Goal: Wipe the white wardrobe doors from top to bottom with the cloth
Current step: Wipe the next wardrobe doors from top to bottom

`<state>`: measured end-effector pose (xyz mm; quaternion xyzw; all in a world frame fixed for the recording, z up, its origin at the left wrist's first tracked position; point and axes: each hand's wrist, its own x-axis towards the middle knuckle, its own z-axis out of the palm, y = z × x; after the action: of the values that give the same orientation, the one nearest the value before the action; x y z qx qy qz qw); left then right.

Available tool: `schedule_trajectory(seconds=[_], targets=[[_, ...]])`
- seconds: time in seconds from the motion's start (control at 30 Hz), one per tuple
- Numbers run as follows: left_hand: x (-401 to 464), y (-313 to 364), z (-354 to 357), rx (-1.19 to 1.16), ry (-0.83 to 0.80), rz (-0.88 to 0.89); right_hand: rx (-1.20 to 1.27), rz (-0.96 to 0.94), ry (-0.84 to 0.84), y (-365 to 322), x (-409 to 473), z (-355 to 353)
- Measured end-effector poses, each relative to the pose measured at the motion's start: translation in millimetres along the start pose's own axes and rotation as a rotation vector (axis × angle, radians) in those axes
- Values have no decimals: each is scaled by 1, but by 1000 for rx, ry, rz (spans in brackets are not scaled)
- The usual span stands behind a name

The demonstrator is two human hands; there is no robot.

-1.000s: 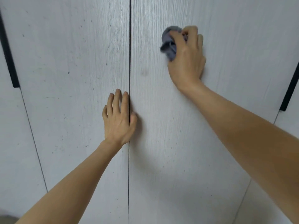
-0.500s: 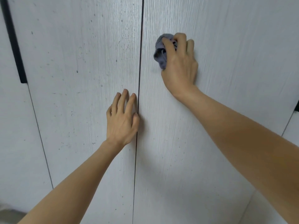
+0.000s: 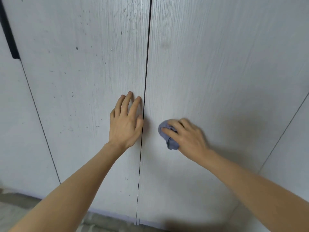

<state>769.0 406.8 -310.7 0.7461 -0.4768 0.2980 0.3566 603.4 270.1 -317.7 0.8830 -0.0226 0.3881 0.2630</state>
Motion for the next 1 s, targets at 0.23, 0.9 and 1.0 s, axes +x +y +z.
schedule_trajectory(seconds=[0.23, 0.9, 1.0], targets=[[-33, -6, 23, -8, -44, -41, 58, 383, 375, 32, 37, -23], [-22, 36, 61, -127, 149, -254, -97, 13, 98, 19, -90, 25], [-30, 37, 60, -105, 111, -262, -33, -95, -115, -1, -134, 37]])
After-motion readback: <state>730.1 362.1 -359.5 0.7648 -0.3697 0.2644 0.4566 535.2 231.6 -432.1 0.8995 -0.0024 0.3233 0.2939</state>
